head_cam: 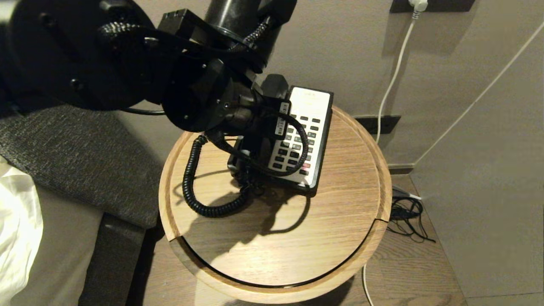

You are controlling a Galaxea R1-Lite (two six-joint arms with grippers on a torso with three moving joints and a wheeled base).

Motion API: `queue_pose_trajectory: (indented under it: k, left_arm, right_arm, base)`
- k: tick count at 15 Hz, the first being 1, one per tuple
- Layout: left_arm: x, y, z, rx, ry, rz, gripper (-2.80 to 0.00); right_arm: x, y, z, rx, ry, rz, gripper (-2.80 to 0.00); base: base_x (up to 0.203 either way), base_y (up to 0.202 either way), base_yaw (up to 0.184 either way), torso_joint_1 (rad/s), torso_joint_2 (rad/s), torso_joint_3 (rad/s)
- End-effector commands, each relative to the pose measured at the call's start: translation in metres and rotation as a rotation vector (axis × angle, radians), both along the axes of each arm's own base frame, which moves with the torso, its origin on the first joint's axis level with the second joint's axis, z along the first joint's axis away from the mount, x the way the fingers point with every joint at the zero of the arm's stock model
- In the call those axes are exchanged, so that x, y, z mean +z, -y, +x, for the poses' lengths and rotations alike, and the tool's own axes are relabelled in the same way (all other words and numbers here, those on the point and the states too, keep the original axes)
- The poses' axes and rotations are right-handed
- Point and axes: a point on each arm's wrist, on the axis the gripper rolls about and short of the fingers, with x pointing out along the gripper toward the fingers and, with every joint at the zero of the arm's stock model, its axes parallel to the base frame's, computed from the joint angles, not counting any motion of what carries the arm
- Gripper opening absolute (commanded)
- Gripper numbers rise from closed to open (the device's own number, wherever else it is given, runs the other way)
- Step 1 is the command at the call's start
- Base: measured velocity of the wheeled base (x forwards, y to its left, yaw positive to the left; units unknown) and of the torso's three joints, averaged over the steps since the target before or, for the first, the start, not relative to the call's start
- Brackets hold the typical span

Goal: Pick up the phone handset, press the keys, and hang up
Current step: Put the handset back

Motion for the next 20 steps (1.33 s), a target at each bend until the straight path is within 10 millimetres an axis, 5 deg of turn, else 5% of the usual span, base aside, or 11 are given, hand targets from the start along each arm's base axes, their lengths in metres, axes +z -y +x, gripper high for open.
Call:
queue_pose_trajectory:
  k: [1,20]
  left_arm:
    - [0.008,-0.004,-0.004,-0.012,0.009,-0.022,-2.8]
    - [0.0,-0.004,0.007,-0.038,-0.027,-0.015,-2.8]
  right_arm:
    - [-0.001,0.0,0.0,-0.001,-0.005,0.0,-2.8]
    - [-0.009,-0.001,0.001,0.014,-0.021,-0.009,-2.8]
  base:
    - [0.0,0.0,0.0,0.0,0.0,0.0]
    - [0.0,0.0,0.0,0.0,0.0,0.0]
